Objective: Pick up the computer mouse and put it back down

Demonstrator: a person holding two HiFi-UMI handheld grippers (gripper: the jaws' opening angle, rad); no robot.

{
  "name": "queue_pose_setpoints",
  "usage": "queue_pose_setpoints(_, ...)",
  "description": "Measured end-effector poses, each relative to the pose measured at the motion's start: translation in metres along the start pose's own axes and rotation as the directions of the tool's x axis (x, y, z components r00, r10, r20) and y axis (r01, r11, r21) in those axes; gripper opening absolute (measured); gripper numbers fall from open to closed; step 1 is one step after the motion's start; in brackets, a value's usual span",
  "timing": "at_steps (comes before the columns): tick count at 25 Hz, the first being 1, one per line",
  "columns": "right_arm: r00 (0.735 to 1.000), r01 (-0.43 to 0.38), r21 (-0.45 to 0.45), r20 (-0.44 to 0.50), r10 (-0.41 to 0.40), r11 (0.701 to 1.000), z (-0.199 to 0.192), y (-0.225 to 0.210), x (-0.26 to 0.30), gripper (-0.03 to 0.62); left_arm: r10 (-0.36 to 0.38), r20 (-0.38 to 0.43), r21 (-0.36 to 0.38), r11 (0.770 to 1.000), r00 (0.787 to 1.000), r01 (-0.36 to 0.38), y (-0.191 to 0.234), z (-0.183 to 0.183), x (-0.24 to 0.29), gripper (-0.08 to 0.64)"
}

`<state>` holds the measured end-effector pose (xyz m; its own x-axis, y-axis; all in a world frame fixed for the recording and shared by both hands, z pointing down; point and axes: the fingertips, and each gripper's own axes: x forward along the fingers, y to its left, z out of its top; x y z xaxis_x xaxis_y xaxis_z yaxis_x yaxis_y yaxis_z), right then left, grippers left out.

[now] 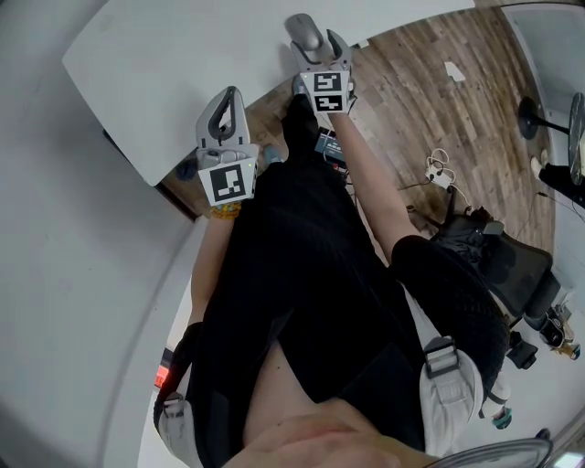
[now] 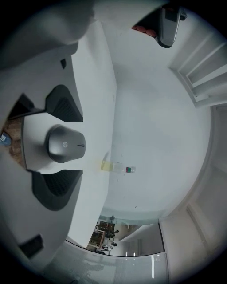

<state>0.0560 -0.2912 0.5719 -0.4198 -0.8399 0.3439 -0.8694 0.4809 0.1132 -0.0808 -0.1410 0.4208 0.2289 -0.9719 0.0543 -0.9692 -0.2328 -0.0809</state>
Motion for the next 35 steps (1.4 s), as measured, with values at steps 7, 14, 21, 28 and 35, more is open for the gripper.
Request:
queue_pose_setpoints(7, 0.997, 0.003, 0.002, -0.073, -0.003, 1.0, -0.018, 0.001, 0.008, 0.301, 0.004, -0.007, 0.005, 1.0, 1.0, -0.004, 0.002, -0.003, -0.002, 0.013)
queue_pose_setpoints(14, 0.995, -0.007, -0.002, -0.103, 0.006, 1.0, -0.028, 0.003, 0.009, 0.301, 0.01, -0.008, -0.002, 1.0, 1.0, -0.01, 0.0, -0.004, -0.003, 0.012)
queue_pose_setpoints(21, 0.993, -0.004, 0.011, -0.12, 0.006, 1.0, -0.03, 0.001, 0.011, 0.299, 0.006, -0.011, 0.01, 1.0, 1.0, -0.006, -0.002, -0.004, -0.003, 0.014)
queue_pose_setpoints(28, 0.99, -0.032, 0.071, -0.134, 0.041, 0.997, -0.037, 0.0, 0.014, 0.299, 0.003, -0.014, 0.005, 1.0, 1.0, -0.003, -0.003, -0.007, -0.003, 0.013)
queue_pose_setpoints(35, 0.99, -0.042, 0.073, -0.133, 0.051, 0.996, -0.038, -0.001, 0.014, 0.298, 0.001, -0.009, 0.003, 1.0, 1.0, -0.001, -0.005, -0.006, -0.002, 0.013)
